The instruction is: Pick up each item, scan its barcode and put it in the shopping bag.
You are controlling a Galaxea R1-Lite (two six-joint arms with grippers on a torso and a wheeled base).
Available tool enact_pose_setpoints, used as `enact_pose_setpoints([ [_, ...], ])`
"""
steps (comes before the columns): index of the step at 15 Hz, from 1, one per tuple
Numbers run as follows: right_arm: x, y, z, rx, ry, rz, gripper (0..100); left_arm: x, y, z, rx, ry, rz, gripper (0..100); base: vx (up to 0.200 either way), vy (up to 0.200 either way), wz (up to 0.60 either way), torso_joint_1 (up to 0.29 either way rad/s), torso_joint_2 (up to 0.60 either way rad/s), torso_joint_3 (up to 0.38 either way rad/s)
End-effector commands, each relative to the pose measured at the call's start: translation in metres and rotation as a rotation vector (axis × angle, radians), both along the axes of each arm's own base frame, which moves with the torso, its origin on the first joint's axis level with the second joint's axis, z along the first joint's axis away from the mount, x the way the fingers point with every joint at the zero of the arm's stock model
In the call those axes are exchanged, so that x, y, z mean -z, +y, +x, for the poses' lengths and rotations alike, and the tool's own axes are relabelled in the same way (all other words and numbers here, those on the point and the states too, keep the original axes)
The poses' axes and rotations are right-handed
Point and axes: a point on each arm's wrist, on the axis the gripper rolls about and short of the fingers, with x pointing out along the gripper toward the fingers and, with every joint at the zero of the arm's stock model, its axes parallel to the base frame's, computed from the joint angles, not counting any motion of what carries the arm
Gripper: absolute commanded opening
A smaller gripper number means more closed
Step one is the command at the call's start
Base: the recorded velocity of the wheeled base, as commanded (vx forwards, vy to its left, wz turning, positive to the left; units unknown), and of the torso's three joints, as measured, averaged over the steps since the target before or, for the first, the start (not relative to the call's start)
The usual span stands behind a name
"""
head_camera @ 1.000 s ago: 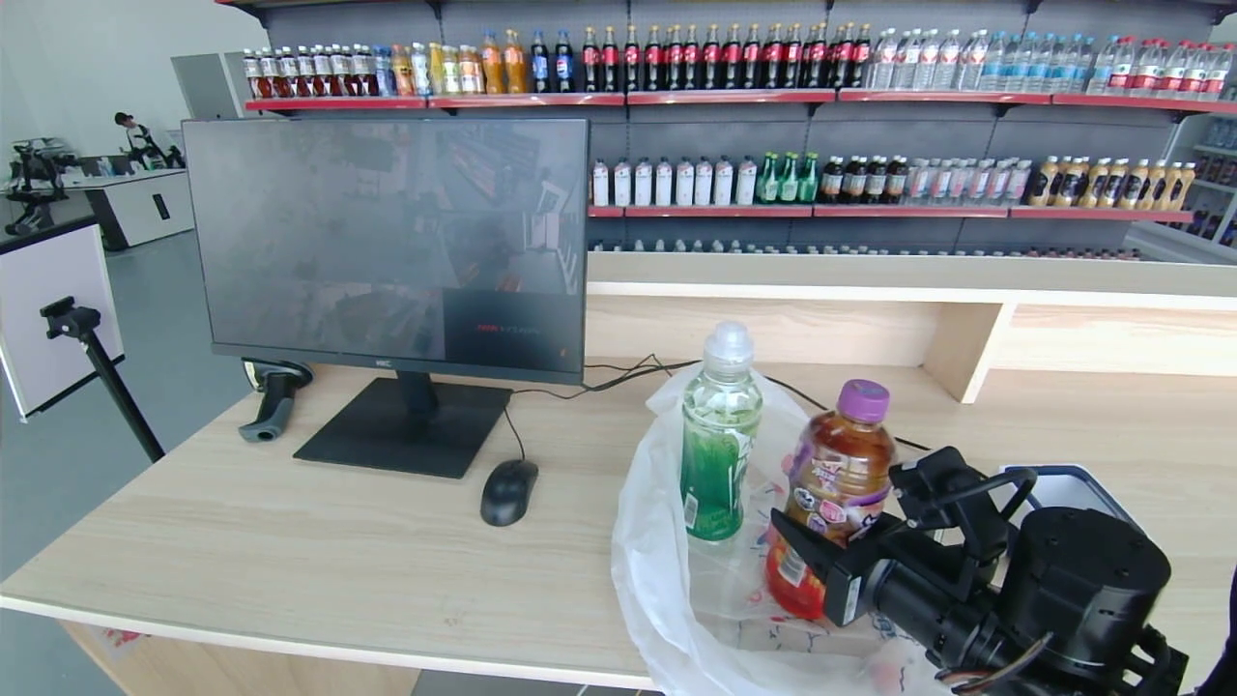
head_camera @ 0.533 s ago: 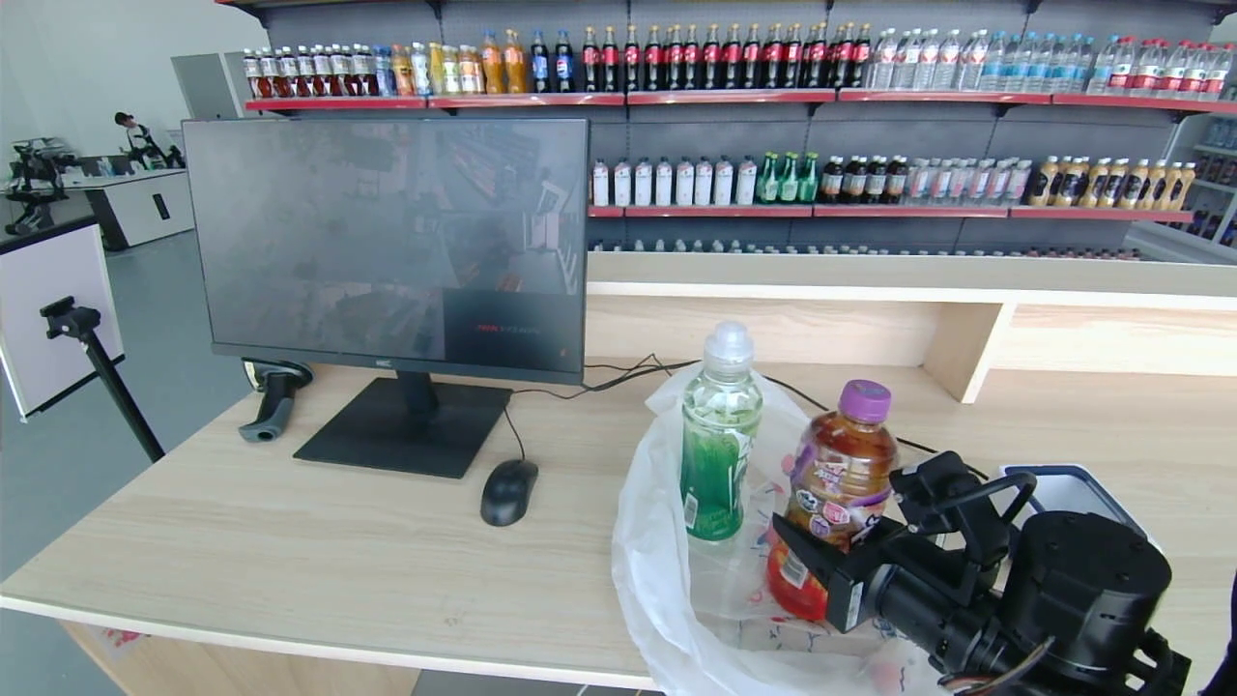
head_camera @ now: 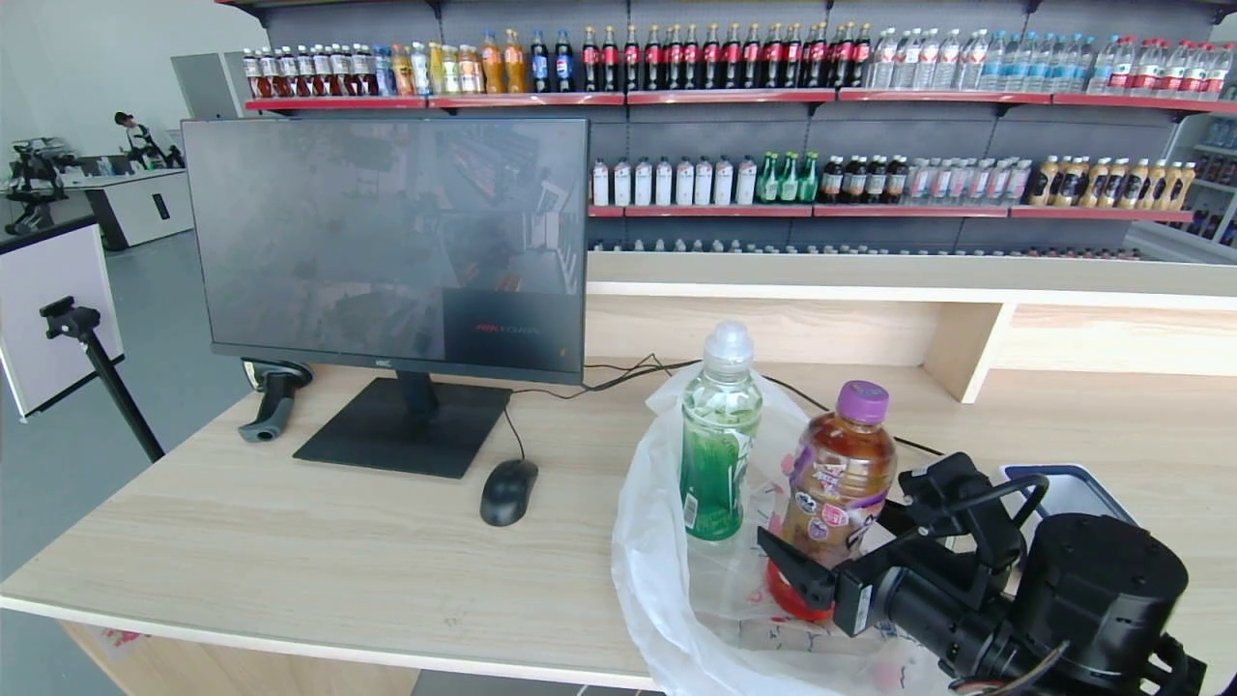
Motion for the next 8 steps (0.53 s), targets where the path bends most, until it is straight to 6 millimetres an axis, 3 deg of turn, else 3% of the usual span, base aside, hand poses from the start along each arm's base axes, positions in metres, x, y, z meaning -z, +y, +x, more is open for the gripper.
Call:
enact_pose_setpoints([
  [1,-0.007,-0.002,-0.003,0.0,-0.026,0.018,100,0.0,0.0,0.0,0.0,0.0,-0.001,100,0.0,0.0,0.0,0.0,0.0,0.0],
  [7,-0.031,-0.019,-0.027,0.002,-0.102,0.067,100,0.0,0.0,0.0,0.0,0.002,-0.001,100,0.0,0.0,0.0,0.0,0.0,0.0],
  [8,-0.037,-0.029,-0.042,0.003,-0.123,0.078,100,0.0,0.0,0.0,0.0,0.002,0.001,100,0.0,0.0,0.0,0.0,0.0,0.0],
])
